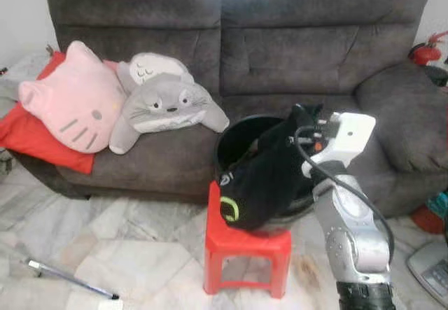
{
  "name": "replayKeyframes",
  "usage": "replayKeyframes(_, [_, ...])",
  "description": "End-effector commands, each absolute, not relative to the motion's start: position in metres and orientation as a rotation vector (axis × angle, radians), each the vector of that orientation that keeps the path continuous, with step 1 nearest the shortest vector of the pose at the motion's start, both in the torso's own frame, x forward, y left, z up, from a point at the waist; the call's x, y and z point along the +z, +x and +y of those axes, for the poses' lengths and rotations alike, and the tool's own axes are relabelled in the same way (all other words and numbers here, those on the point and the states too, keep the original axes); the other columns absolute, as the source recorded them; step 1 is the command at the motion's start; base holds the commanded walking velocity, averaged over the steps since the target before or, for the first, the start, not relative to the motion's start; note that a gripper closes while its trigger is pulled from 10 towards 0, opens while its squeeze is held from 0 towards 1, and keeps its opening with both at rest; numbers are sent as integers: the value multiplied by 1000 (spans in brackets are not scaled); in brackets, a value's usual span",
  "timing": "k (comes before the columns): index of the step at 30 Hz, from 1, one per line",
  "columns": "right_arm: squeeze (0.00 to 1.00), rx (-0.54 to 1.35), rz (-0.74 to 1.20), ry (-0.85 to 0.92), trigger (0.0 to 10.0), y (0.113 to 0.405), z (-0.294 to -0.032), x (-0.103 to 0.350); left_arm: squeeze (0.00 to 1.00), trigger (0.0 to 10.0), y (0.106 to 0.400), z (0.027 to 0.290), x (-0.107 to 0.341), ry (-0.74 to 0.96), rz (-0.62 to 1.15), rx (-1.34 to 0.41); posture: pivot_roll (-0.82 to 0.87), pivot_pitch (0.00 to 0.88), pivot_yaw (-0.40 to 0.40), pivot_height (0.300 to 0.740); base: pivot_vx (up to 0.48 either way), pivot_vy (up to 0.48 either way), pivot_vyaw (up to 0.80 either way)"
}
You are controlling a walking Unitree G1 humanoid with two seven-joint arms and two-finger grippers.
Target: Hang hanger
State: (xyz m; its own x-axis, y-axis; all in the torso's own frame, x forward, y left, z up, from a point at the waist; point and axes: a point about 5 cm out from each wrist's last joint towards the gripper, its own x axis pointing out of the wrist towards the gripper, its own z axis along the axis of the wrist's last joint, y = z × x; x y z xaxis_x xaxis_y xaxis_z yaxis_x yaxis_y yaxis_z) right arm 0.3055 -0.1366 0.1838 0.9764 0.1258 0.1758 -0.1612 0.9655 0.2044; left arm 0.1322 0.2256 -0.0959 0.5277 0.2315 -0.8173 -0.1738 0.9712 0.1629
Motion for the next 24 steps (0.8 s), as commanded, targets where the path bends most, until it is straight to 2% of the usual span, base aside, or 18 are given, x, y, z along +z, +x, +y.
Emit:
replayKeyframes(1, [0,159,-195,215,10000,308,-131,191,0,10000,124,230,-98,61,1014,261,-216,0,70,740,-311,0,0])
replayKeyframes(24, [0,177,-225,206,10000,311,-127,195,0,10000,123,229,-99,62,1014,266,-220,0,68,740,-310,0,0])
